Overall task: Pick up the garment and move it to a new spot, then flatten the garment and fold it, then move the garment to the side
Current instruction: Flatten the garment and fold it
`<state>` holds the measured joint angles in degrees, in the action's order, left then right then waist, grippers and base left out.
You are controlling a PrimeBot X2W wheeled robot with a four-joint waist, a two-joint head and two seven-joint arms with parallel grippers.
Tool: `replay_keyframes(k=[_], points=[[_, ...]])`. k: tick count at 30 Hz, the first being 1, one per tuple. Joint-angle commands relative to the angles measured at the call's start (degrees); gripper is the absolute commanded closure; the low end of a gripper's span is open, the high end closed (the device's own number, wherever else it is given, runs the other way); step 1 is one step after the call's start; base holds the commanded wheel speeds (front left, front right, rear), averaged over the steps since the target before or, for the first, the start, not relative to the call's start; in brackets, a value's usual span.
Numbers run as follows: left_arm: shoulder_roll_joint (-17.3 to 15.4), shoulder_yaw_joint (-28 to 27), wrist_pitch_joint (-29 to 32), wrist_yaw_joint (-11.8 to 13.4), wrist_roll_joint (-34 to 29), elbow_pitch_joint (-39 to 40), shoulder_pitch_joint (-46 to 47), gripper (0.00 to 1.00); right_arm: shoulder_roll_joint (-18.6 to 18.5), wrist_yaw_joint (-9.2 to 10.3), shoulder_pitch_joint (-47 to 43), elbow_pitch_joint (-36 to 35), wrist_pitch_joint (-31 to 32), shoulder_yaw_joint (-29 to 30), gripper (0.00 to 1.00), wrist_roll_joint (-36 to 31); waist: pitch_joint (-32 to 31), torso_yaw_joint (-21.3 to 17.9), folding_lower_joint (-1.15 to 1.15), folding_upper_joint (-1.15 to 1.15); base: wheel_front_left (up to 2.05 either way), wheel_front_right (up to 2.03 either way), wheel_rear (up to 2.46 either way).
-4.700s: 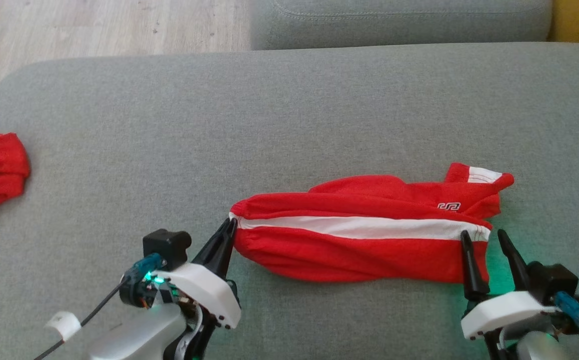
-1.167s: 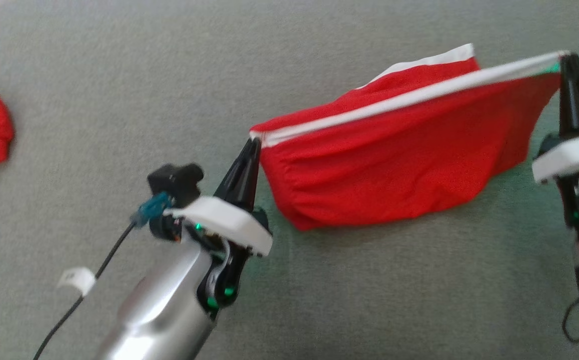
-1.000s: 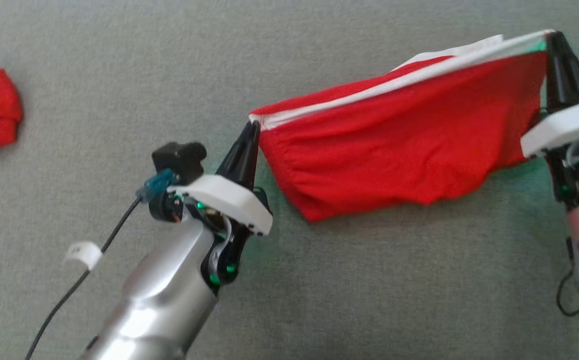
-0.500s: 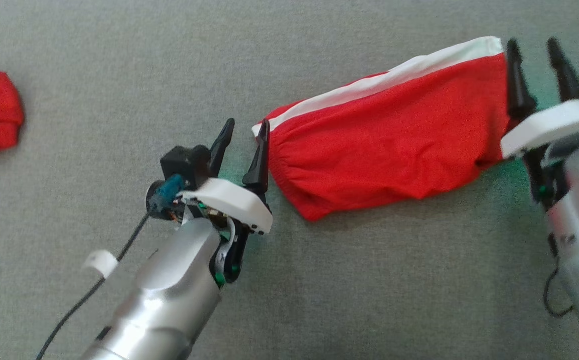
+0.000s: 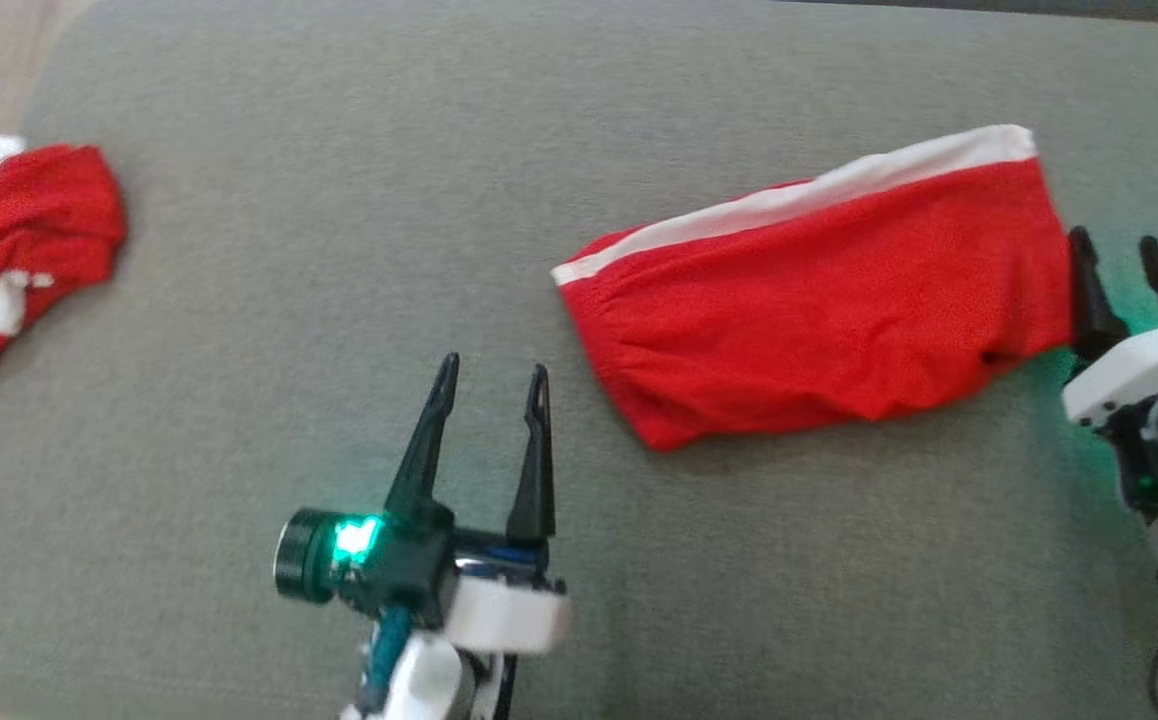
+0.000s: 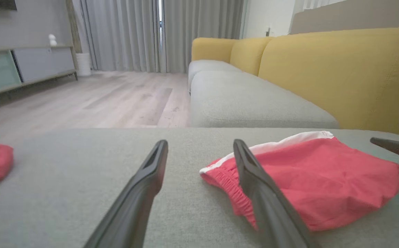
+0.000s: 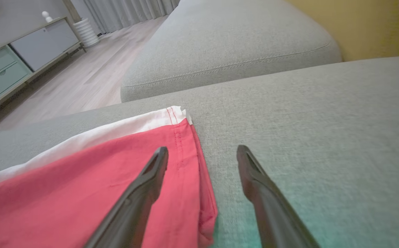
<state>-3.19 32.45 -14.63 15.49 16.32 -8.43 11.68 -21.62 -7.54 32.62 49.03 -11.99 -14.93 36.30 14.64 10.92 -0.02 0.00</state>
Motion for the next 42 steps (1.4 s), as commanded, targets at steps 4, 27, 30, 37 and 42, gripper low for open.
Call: replay_keyframes(k=[4,27,30,37,42], points=[[0.1,-0.8,-0.4,2.8,-6.9,6.4,-2.3,0.0,-2.4,0.05,3.0,3.4,2.0,0.3,0.0,1.9,0.9,4.9,0.02,0.0,0.0,0.0,0.0],[0.3,-1.3,-0.4,3.8,-10.7,8.3,-6.9,0.0,-4.3,0.05,1.7,11.4,2.0,-4.3,1.0,7.1,-4.3,2.3,0.02,0.0,0.0,0.0,0.0],[0.3,-1.7,-0.4,3.3,-10.8,8.1,-7.4,0.0,-6.6,0.05,1.2,11.8,1.7,-5.0,1.0,7.3,-5.6,-0.6,0.02,0.0,0.0,0.0,0.0],[0.3,-1.5,-0.4,2.9,-10.6,8.9,-7.5,0.0,-10.2,0.05,1.0,12.2,0.7,-5.0,1.0,7.6,-6.4,-2.1,0.02,0.0,0.0,0.0,0.0],[0.3,-1.8,-0.4,2.6,-10.4,8.5,-7.6,0.0,-10.0,0.05,2.3,8.1,-1.2,-5.8,1.0,7.1,-7.8,-2.0,0.02,0.0,0.0,0.0,0.0]])
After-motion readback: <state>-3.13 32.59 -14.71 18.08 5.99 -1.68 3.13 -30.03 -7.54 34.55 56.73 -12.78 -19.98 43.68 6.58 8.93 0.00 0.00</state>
